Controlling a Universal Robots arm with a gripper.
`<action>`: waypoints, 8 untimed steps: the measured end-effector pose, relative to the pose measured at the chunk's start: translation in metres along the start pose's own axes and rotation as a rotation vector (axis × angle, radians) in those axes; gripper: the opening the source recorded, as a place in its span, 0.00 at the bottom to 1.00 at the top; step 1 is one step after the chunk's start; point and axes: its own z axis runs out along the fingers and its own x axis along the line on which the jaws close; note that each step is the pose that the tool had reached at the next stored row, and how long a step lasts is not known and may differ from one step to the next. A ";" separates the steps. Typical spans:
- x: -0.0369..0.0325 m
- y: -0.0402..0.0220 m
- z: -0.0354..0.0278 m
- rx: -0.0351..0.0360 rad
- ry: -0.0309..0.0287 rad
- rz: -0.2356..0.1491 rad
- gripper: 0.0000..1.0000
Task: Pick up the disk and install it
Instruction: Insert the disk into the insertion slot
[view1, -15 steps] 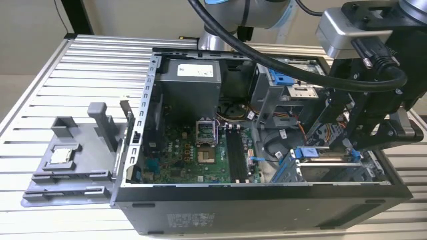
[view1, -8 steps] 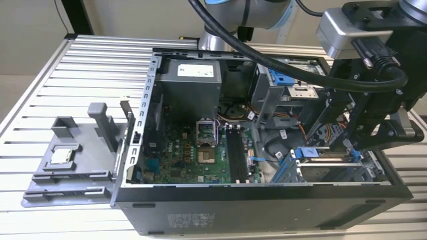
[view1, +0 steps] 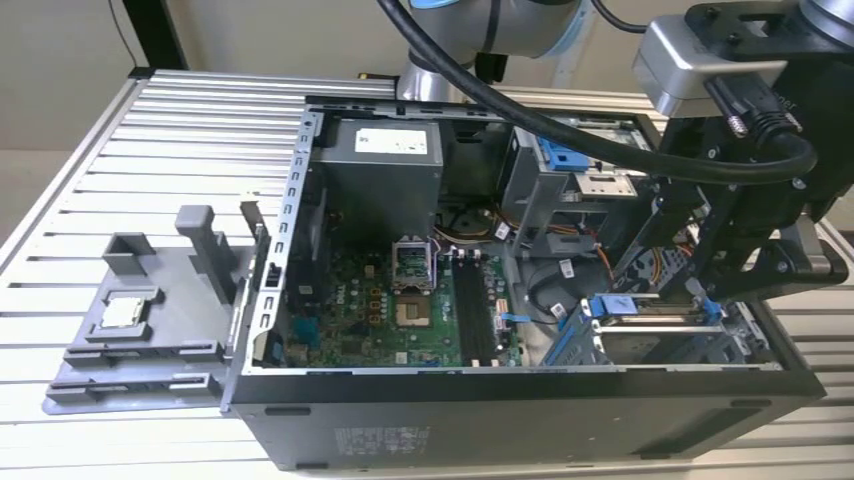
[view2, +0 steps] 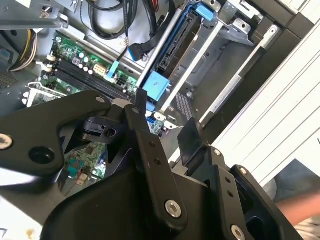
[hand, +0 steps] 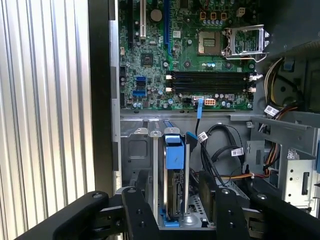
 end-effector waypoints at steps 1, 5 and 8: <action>0.0000 0.0000 0.0000 0.0000 0.0000 0.000 1.00; -0.0004 0.0000 0.0000 0.0000 0.0015 0.000 1.00; -0.0004 0.0002 0.0000 0.0001 0.0016 0.000 1.00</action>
